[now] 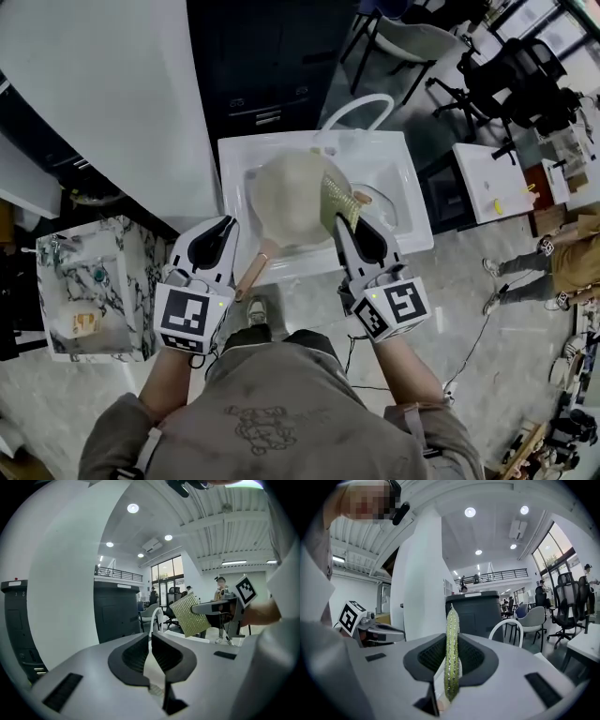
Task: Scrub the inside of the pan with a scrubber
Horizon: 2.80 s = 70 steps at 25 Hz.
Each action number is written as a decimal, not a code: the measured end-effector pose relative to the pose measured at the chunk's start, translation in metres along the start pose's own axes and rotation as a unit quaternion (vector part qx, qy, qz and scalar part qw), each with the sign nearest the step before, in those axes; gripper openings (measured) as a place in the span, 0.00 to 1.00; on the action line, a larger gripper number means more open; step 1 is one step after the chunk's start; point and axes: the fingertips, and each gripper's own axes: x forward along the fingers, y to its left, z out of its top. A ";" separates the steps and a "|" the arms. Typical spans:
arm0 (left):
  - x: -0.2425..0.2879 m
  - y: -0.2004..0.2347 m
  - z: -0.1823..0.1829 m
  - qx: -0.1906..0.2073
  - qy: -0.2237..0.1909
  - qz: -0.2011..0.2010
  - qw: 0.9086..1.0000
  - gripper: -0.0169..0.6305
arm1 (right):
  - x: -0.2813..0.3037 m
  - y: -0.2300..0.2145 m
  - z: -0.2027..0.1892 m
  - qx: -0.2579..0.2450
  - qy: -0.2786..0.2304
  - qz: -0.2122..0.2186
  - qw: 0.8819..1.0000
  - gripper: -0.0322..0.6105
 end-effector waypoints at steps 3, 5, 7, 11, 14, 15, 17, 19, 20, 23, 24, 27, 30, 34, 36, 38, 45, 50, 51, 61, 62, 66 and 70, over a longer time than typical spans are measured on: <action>0.004 0.005 -0.002 -0.001 0.004 0.006 1.000 0.08 | 0.006 -0.007 -0.004 -0.001 0.008 -0.003 1.000 0.16; 0.008 0.008 -0.003 -0.002 0.006 0.012 1.000 0.08 | 0.011 -0.013 -0.006 -0.003 0.012 -0.003 1.000 0.16; 0.013 0.010 -0.004 -0.003 0.010 0.020 1.000 0.08 | 0.017 -0.021 -0.011 -0.006 0.019 0.000 1.000 0.16; 0.024 0.011 -0.004 -0.003 0.024 0.043 0.999 0.08 | 0.031 -0.041 -0.023 -0.012 0.040 0.011 0.999 0.16; 0.036 0.009 -0.008 -0.009 0.035 0.061 0.997 0.08 | 0.043 -0.061 -0.036 -0.014 0.057 0.014 0.998 0.16; 0.040 0.008 -0.010 -0.010 0.040 0.065 0.997 0.08 | 0.048 -0.068 -0.041 -0.013 0.063 0.017 0.998 0.16; 0.049 0.005 -0.013 -0.017 0.049 0.071 0.996 0.08 | 0.059 -0.080 -0.053 -0.015 0.076 0.023 0.997 0.16; 0.057 0.004 -0.014 -0.034 0.052 0.074 0.995 0.08 | 0.071 -0.089 -0.067 -0.020 0.094 0.032 0.995 0.16; 0.060 0.004 -0.014 -0.039 0.053 0.078 0.995 0.08 | 0.077 -0.092 -0.075 -0.022 0.104 0.036 0.994 0.16; 0.066 0.007 -0.018 -0.032 0.066 0.099 0.992 0.08 | 0.095 -0.103 -0.102 -0.029 0.134 0.044 0.990 0.16; 0.069 0.008 -0.020 -0.031 0.072 0.105 0.991 0.08 | 0.101 -0.107 -0.111 -0.032 0.143 0.044 0.988 0.16; 0.075 0.011 -0.031 -0.037 0.088 0.120 0.988 0.08 | 0.121 -0.118 -0.138 -0.036 0.168 0.046 0.984 0.16; 0.078 0.011 -0.037 -0.036 0.094 0.133 0.986 0.08 | 0.139 -0.120 -0.166 -0.036 0.193 0.061 0.979 0.16; 0.086 0.012 -0.045 -0.036 0.102 0.135 0.985 0.08 | 0.162 -0.128 -0.198 -0.063 0.211 0.050 0.974 0.16; 0.088 0.015 -0.054 -0.042 0.109 0.136 0.984 0.08 | 0.173 -0.134 -0.213 -0.075 0.216 0.033 0.973 0.16; 0.090 0.017 -0.063 -0.046 0.116 0.134 0.983 0.08 | 0.183 -0.140 -0.227 -0.080 0.221 0.013 0.972 0.16; 0.094 0.020 -0.084 -0.054 0.134 0.121 0.982 0.08 | 0.212 -0.155 -0.260 -0.081 0.233 -0.039 0.968 0.16; 0.101 0.019 -0.101 -0.052 0.147 0.103 0.982 0.08 | 0.226 -0.156 -0.282 -0.078 0.255 -0.049 0.963 0.16; 0.102 0.018 -0.105 -0.052 0.151 0.098 0.982 0.08 | 0.229 -0.155 -0.287 -0.076 0.261 -0.047 0.961 0.16; 0.104 -0.004 -0.169 -0.072 0.239 0.040 0.968 0.08 | 0.244 -0.114 -0.313 -0.093 0.289 0.029 0.952 0.19; 0.104 -0.006 -0.175 -0.075 0.246 0.036 0.966 0.08 | 0.244 -0.108 -0.316 -0.095 0.294 0.039 0.950 0.19; 0.101 -0.016 -0.192 -0.082 0.267 0.022 0.960 0.08 | 0.242 -0.082 -0.325 -0.109 0.308 0.092 0.941 0.19; 0.098 -0.019 -0.201 -0.085 0.274 0.018 0.958 0.08 | 0.235 -0.054 -0.328 -0.111 0.318 0.149 0.930 0.19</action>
